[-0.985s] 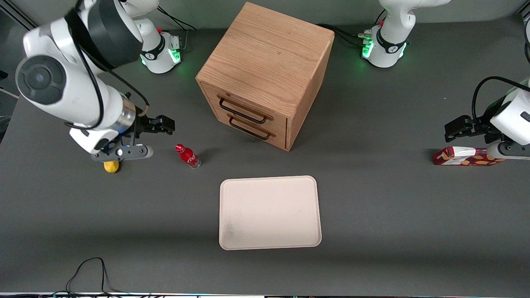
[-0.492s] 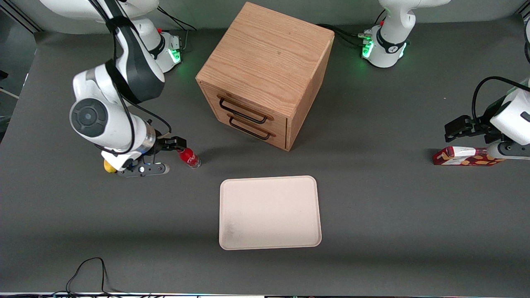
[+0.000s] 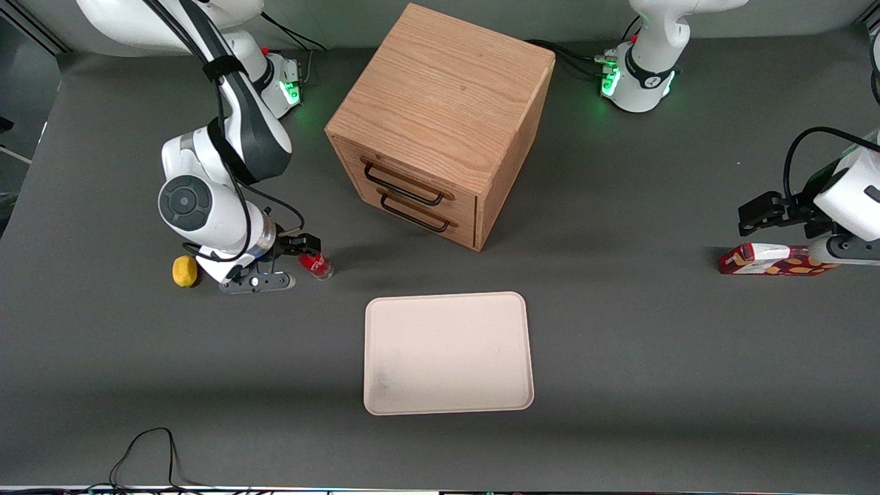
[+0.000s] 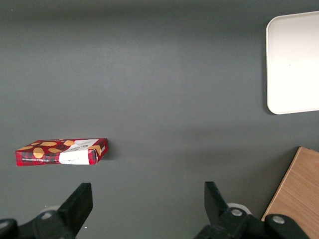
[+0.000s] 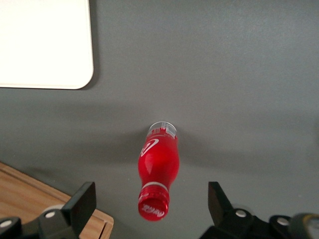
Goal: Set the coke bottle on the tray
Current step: 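Close the right gripper around the bottle's neck and lift it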
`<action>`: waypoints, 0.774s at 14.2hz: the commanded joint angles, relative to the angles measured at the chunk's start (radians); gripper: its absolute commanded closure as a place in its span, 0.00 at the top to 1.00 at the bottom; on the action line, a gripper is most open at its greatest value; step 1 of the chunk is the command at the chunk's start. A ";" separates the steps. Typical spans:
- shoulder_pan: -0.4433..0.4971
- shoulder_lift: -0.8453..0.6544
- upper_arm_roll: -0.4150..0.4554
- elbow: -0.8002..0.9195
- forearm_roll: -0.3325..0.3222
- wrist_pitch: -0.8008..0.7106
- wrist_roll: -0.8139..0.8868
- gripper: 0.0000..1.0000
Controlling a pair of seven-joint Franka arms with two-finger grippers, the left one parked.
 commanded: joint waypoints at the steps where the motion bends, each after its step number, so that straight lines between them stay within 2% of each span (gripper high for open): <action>1: 0.005 -0.072 -0.005 -0.124 0.010 0.091 -0.025 0.99; 5: 0.007 -0.081 -0.005 -0.155 0.010 0.120 -0.023 0.95; 8: 0.010 -0.081 -0.005 -0.155 0.010 0.128 -0.020 0.81; 11: 0.010 -0.080 -0.005 -0.156 0.010 0.131 -0.011 0.64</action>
